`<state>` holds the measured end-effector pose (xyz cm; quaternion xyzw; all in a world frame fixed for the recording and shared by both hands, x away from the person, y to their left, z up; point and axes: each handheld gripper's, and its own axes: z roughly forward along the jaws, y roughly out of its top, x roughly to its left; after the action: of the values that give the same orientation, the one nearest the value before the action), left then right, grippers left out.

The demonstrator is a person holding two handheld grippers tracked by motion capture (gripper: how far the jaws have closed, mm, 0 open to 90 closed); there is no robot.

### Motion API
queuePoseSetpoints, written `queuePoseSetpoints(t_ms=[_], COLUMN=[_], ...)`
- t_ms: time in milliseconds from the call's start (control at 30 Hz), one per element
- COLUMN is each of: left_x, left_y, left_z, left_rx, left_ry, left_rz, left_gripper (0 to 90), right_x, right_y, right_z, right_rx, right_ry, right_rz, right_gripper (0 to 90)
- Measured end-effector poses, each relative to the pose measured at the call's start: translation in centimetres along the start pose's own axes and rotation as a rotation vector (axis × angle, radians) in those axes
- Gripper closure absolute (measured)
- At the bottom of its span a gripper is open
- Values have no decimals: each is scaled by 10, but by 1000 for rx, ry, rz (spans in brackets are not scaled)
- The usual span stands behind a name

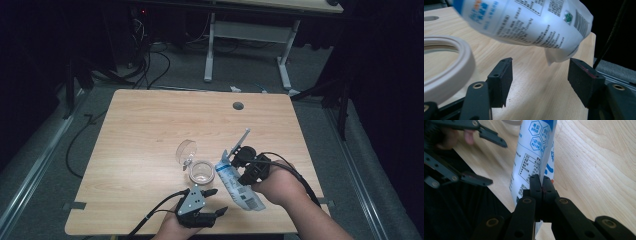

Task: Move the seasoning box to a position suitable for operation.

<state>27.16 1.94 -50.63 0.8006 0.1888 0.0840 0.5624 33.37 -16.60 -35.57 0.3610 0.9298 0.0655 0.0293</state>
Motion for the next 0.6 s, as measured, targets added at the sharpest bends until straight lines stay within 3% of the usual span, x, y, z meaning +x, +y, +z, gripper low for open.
queuePoseSetpoints(t_ms=[333,600], left_x=[-9,-13], left_y=[-1,2], left_z=[13,21], left_rx=[50,38], left_ry=[-35,-50], left_rz=[33,40], left_gripper=[335,326], right_x=[12,18], right_y=[8,12], right_z=[-1,-4], right_rx=[-7,-10], right_ry=[12,19], right_rz=[-19,-24], right_gripper=[900,900])
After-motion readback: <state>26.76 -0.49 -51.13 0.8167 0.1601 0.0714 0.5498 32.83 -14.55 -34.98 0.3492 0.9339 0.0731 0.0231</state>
